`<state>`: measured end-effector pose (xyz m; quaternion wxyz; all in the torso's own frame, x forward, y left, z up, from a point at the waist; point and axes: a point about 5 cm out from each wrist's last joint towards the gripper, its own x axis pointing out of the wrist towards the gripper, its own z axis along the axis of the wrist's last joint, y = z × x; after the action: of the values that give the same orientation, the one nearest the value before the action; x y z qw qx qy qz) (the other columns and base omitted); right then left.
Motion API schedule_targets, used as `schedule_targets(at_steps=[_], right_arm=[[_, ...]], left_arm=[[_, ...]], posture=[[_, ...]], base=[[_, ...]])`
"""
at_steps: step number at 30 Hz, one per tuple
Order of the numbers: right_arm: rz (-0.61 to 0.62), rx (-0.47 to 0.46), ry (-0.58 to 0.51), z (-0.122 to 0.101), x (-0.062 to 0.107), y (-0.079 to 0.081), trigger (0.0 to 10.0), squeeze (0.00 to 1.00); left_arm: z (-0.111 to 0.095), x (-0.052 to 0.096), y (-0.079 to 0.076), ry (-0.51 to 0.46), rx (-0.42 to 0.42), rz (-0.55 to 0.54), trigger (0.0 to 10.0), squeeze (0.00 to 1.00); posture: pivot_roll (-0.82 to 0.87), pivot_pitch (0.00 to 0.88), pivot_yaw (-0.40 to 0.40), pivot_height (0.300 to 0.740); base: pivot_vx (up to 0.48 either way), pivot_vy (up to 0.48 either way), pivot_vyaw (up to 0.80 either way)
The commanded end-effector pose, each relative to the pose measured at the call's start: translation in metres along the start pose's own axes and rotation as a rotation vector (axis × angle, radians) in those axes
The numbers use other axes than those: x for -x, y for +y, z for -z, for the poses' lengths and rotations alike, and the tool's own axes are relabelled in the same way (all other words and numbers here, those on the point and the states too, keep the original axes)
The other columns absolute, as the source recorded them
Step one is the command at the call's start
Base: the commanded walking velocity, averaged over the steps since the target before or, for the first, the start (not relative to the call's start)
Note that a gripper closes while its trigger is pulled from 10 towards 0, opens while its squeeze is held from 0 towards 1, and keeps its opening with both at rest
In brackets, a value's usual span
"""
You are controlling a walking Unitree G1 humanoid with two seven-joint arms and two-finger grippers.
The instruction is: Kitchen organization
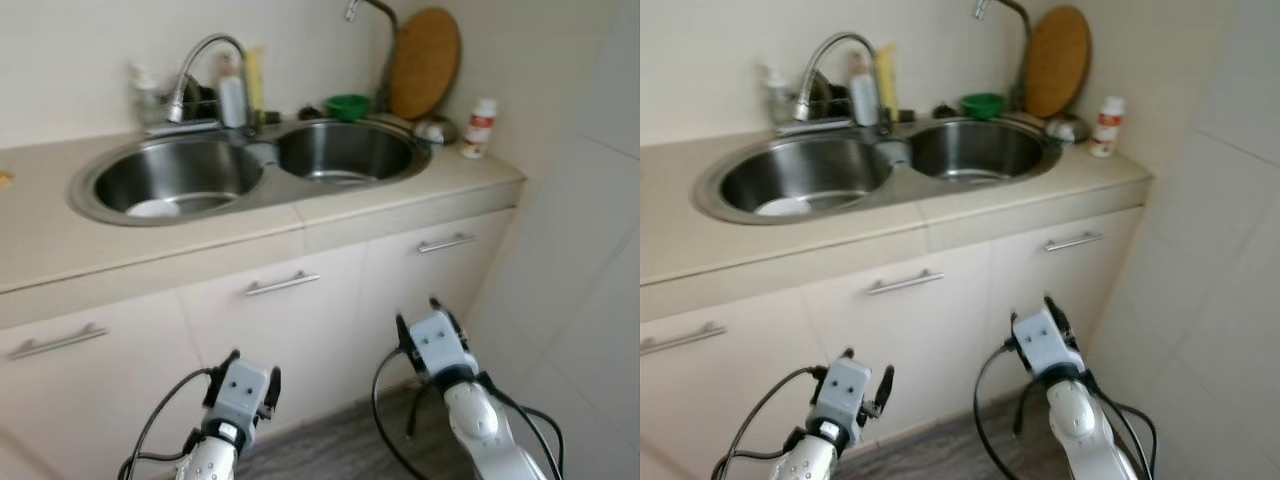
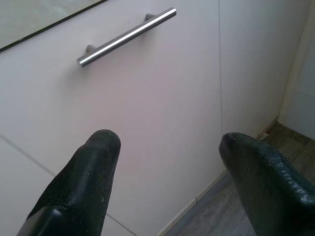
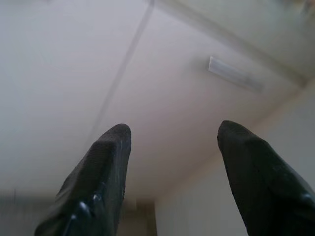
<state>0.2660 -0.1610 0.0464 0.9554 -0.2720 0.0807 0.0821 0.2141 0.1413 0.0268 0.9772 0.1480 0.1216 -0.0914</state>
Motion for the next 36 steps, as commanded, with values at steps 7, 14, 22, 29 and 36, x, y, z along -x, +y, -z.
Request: schedule_targets(at_steps=[7,14,22,29,36], right_arm=[[-0.089,0.084,0.111,0.023,0.013,0.011,10.0,0.0],[-0.108,0.084,0.15,0.031,0.011,0.013,10.0,0.0],[-0.085,0.086,0.132,0.028,0.006,0.013,10.0,0.0],[-0.054,0.078,0.111,0.026,0.005,0.012,10.0,0.0],[-0.056,0.061,0.105,0.026,0.004,0.013,10.0,0.0]], left_arm=[[0.016,0.021,0.0,0.079,-0.015,0.04,10.0,0.0],[0.021,0.009,-0.001,0.101,0.031,0.035,10.0,0.0],[0.021,0.004,0.003,0.072,0.094,0.014,10.0,0.0],[0.021,0.002,0.005,0.057,0.099,0.008,10.0,0.0],[0.021,0.001,0.006,0.049,0.1,0.007,10.0,0.0]], posture=[[-0.03,0.0,0.009,0.74],[-0.03,0.0,0.001,0.74],[-0.03,0.0,0.007,0.74],[-0.04,0.0,0.011,0.74],[-0.03,0.0,0.013,0.74]], base=[[0.0,0.0,-0.8],[0.0,0.0,-0.77],[0.0,0.0,-0.8],[0.0,0.0,-0.8],[0.0,0.0,-0.79]])
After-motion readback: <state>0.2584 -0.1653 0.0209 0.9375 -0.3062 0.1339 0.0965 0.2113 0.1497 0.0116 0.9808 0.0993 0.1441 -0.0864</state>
